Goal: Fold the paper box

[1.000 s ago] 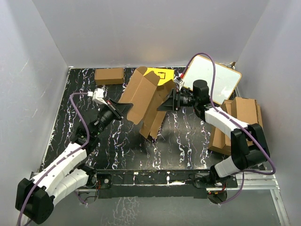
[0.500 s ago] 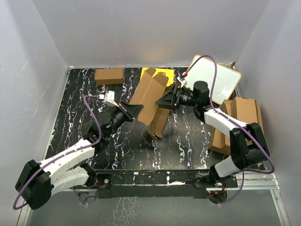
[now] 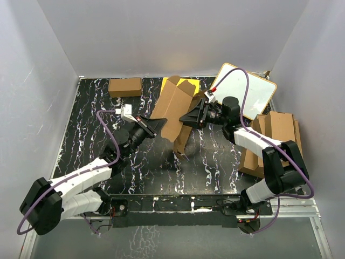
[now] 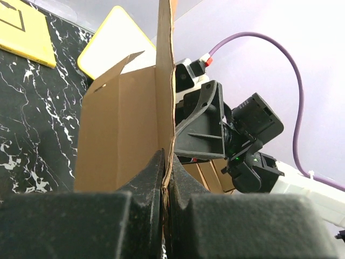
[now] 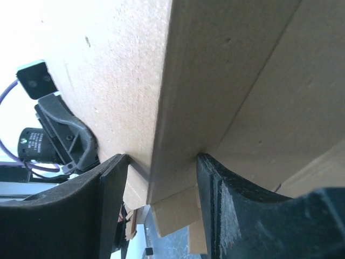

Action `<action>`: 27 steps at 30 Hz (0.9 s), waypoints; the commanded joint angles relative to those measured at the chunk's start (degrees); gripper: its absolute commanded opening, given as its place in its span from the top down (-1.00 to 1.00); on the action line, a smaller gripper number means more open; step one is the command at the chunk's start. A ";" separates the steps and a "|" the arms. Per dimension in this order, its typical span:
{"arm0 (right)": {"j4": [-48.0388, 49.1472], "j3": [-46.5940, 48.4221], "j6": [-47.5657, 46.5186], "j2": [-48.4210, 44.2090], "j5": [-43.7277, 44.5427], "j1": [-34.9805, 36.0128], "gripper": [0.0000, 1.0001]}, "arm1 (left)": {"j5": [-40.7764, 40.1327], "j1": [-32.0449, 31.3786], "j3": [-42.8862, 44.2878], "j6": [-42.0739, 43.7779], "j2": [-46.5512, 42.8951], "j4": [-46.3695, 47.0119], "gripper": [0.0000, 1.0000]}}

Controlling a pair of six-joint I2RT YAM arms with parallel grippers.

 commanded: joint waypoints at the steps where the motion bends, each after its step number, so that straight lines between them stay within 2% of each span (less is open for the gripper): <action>1: 7.55 -0.58 4.02 -1.95 -0.85 0.41 -0.12 | -0.31 -0.55 -1.14 -3.28 1.21 6.36 1.00; 6: 10.32 -1.67 5.89 -2.40 -1.01 0.40 0.12 | 0.15 -0.63 -1.30 -5.08 3.48 8.01 1.00; 15: 12.37 -4.26 7.74 -3.91 0.40 0.00 0.81 | -3.07 -0.71 -3.29 -6.11 3.69 5.95 1.00; 16: 12.49 -4.53 8.07 -3.83 0.52 -0.17 0.84 | -3.14 -0.73 -3.47 -6.17 3.84 5.94 1.00; 21: 13.86 -5.85 8.07 -3.28 0.66 -0.56 0.84 | -2.06 -0.71 -3.38 -5.04 4.57 6.66 1.00; 22: 14.15 -6.19 7.53 -3.48 1.05 -0.64 0.79 | -1.71 -0.72 -3.49 -4.77 4.42 6.81 1.00; 23: 13.87 -6.47 6.64 -3.69 1.47 -1.07 0.61 | -1.37 -0.72 -3.79 -4.63 4.18 7.03 1.00; 24: 13.21 -6.73 6.11 -3.85 1.83 -1.80 0.52 | -0.90 -0.69 -4.11 -4.48 3.89 7.33 1.00; 27: 12.87 -7.57 6.11 -4.00 2.89 -4.15 0.36 | 1.52 -0.73 -4.94 -3.91 3.14 7.48 1.00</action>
